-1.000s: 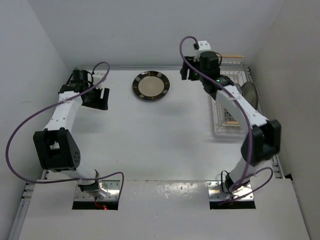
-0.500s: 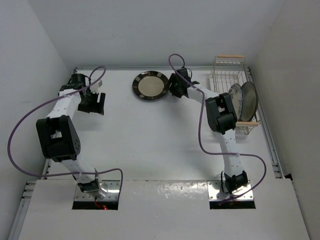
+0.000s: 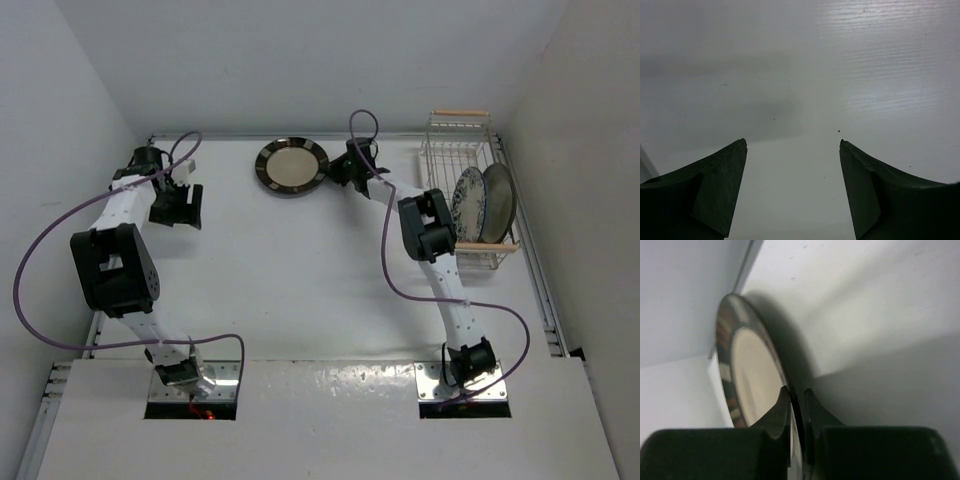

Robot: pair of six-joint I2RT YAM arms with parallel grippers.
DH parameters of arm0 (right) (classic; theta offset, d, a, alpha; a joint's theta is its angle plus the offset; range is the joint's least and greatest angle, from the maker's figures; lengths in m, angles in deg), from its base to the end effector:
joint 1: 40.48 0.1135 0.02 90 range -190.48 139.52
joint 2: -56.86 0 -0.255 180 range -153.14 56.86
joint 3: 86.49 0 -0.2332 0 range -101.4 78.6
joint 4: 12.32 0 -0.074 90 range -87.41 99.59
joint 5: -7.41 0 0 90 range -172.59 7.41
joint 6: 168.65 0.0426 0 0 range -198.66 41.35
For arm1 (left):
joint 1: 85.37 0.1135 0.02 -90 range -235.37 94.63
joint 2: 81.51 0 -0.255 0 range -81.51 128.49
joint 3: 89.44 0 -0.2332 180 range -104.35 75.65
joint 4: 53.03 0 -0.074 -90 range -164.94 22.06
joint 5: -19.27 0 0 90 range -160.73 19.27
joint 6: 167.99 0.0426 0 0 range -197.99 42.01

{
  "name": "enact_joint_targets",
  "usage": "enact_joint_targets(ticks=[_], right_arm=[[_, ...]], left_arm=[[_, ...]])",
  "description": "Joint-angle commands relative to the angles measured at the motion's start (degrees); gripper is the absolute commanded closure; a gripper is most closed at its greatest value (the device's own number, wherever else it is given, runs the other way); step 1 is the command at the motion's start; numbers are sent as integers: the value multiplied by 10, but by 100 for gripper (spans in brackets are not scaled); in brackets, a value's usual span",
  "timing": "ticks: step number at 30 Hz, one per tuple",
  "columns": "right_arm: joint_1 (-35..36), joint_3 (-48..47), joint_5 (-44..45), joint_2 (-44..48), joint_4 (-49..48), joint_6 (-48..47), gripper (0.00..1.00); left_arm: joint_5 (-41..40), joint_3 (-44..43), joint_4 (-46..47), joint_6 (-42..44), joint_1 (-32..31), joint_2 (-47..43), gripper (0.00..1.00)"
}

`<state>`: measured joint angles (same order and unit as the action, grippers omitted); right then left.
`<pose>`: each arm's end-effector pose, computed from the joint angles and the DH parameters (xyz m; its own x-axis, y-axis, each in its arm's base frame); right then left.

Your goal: Load the plates into the dish rack

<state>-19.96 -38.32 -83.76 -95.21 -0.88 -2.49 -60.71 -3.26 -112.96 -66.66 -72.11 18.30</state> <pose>0.5273 0.1983 0.0910 -0.4737 0.8592 -0.1932 0.3898 0.4013 0.8289 0.3352 0.0714 0.2346 -0.9021 -0.0138 -0.4313 0.0209 0.9969 -0.0756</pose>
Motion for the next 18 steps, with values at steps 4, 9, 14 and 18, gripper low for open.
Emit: enact_joint_targets(ticks=[4, 9, 14, 18], right_arm=[[8, 36, 9, -1, 9, -3, 100], [11, 113, 21, 152, -65, -190, 100], [0, 291, 35, 343, -170, -279, 100], [-5, 380, 45, 480, -209, -339, 100]], left_arm=[[7, -26, -10, -1, 11, -1, 21], [19, -31, -10, -1, 11, -1, 21], [39, -31, -10, -1, 11, -11, 21], [55, -31, -10, -1, 11, -24, 21]])
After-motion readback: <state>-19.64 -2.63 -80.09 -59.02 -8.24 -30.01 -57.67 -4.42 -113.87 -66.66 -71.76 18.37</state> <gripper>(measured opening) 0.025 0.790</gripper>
